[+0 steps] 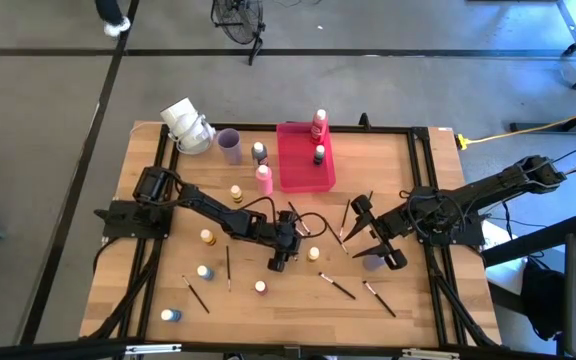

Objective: Pick & Place Paint Supplies
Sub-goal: Put the black paint brush into the purple cup

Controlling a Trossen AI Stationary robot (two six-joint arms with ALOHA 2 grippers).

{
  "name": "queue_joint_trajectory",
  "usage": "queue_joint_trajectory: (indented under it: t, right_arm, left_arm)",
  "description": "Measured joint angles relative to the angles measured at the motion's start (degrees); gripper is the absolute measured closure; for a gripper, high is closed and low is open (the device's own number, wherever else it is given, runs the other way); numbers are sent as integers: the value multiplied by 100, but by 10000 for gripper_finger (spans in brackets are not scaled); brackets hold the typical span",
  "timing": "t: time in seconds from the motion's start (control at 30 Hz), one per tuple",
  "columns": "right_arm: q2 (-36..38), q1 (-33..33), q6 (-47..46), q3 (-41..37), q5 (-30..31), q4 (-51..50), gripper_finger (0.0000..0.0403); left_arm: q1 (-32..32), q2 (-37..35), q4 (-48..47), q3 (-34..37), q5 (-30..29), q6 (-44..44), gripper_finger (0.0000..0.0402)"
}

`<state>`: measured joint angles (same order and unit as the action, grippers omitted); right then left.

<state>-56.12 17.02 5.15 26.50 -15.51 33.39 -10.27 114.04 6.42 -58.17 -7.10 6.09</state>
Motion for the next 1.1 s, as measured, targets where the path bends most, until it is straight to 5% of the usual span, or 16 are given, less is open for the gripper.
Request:
queue_joint_trajectory:
  t: [1.1]
  right_arm:
    - [-2,0,-22,0,-7,0,206]
  left_arm:
    - [145,-254,-336,26,445,-22,174]
